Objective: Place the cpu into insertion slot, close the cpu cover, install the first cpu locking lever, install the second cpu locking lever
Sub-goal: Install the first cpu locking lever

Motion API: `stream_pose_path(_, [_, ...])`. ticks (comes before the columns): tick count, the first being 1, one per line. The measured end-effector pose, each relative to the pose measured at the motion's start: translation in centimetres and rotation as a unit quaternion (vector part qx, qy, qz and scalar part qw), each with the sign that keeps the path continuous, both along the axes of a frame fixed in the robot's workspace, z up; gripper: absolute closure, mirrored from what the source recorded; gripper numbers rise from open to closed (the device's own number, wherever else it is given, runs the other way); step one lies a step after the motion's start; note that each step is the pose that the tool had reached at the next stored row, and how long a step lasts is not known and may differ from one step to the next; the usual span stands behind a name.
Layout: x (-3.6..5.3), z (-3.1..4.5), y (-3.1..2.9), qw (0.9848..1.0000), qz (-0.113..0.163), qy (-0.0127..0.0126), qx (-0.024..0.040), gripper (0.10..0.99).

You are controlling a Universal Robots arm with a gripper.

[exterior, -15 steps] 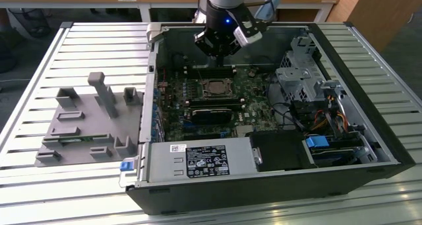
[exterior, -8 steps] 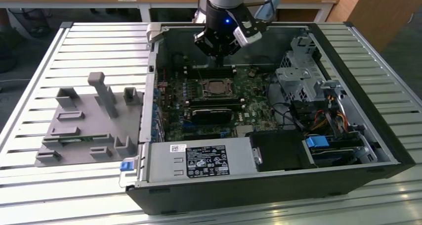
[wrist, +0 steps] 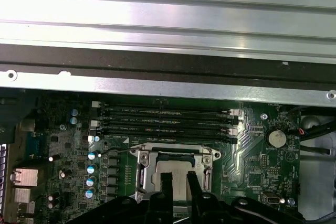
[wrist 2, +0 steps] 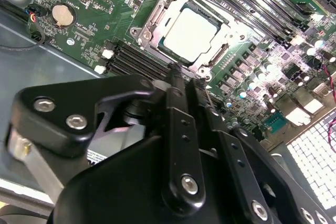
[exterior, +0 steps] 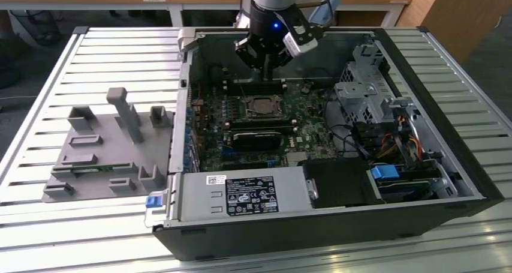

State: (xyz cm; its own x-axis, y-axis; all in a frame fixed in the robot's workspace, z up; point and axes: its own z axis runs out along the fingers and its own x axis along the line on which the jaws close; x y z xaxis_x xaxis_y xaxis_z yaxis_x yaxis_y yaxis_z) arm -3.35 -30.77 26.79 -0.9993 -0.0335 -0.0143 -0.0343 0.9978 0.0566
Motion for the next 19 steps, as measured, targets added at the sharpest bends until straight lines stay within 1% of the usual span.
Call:
stream_pose_path(1, [0.0,0.0,0.0,1.0,0.0,0.0,0.0,0.835])
stream_pose_path(4, [0.0,0.0,0.0,1.0,0.0,0.0,0.0,0.827])
stream_pose_path(5, [0.0,0.0,0.0,1.0,0.0,0.0,0.0,0.769])
stream_pose_path(7, [-0.01,0.0,0.0,1.0,0.0,0.0,0.0,0.769])
stream_pose_path(8, [-0.01,0.0,0.0,1.0,0.0,0.0,0.0,0.702])
stream_pose_path(10, [-0.01,0.0,0.0,1.0,0.0,0.0,0.0,0.718])
stream_pose_path(11, [-0.01,0.0,0.0,1.0,0.0,0.0,0.0,0.788])
stream_pose_path(18, [-0.02,0.0,0.0,1.0,0.0,0.0,0.0,0.8])
stream_pose_path(19, [-0.02,0.0,0.0,1.0,0.0,0.0,0.0,0.863])
